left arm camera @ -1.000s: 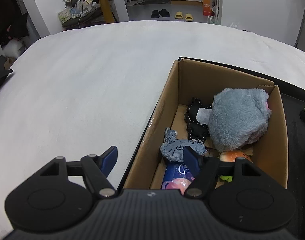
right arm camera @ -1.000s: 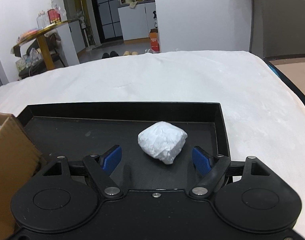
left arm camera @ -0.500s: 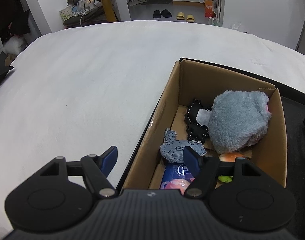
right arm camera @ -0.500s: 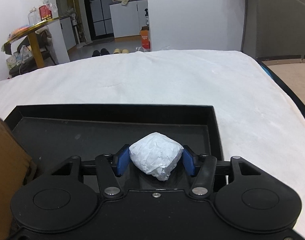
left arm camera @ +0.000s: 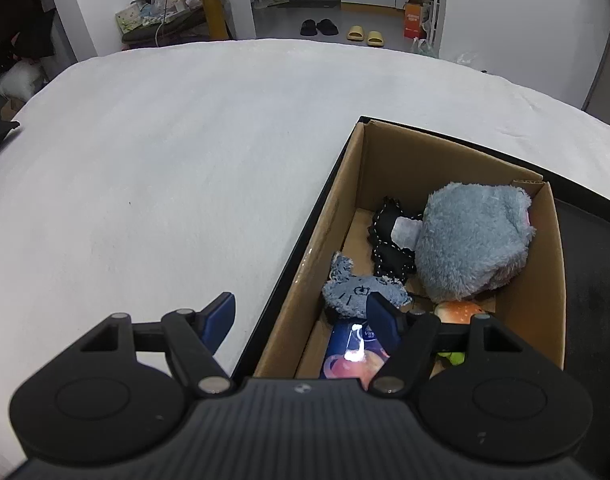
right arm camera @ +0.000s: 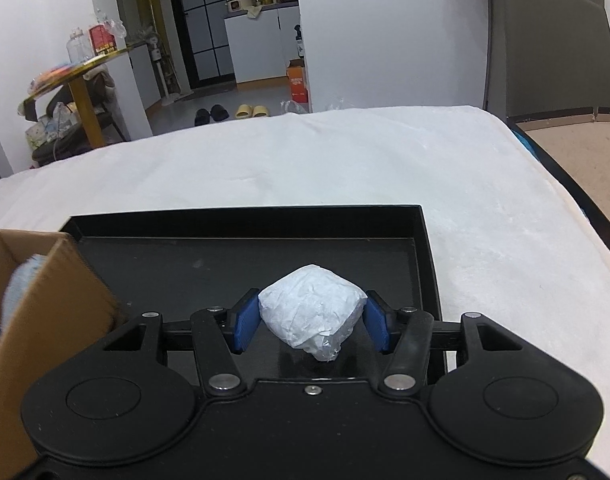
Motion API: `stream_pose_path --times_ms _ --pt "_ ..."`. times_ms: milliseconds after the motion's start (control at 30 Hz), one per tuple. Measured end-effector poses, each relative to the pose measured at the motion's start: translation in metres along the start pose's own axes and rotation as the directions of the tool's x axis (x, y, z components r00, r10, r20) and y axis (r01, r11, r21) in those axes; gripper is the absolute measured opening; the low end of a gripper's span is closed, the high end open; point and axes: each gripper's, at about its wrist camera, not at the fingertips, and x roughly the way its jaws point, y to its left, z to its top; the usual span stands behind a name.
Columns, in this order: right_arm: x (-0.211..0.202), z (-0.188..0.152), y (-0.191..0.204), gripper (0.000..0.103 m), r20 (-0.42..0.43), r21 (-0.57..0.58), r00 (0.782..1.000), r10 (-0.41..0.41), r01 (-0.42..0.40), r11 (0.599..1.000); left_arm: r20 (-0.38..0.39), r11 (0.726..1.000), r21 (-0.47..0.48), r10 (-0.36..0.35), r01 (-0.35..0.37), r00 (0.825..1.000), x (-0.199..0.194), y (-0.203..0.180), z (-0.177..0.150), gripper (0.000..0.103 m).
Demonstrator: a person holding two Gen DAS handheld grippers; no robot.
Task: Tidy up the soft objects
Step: 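Carry the white paper ball over the cardboard box with the right tool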
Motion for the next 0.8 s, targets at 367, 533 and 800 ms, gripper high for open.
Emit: stream_pose_path --times_ms 367,533,800 --pt "-0.04 0.011 0.021 0.053 0.034 -0.001 0.995 0.093 -0.093 0.996 -0.017 0.996 0.021 -0.082 0.083 0.996 0.002 0.006 -0.004 0.071" --pt "-0.056 0.017 0.029 0.053 0.042 -0.002 0.992 0.119 -0.119 0.993 -0.024 0.993 0.02 -0.115 0.115 0.993 0.002 0.01 -0.005 0.071" --pt "-0.074 0.02 0.056 0.053 0.036 -0.039 0.989 0.143 -0.142 0.989 -0.011 0.983 0.009 -0.186 0.186 0.983 0.002 0.026 -0.003 0.07"
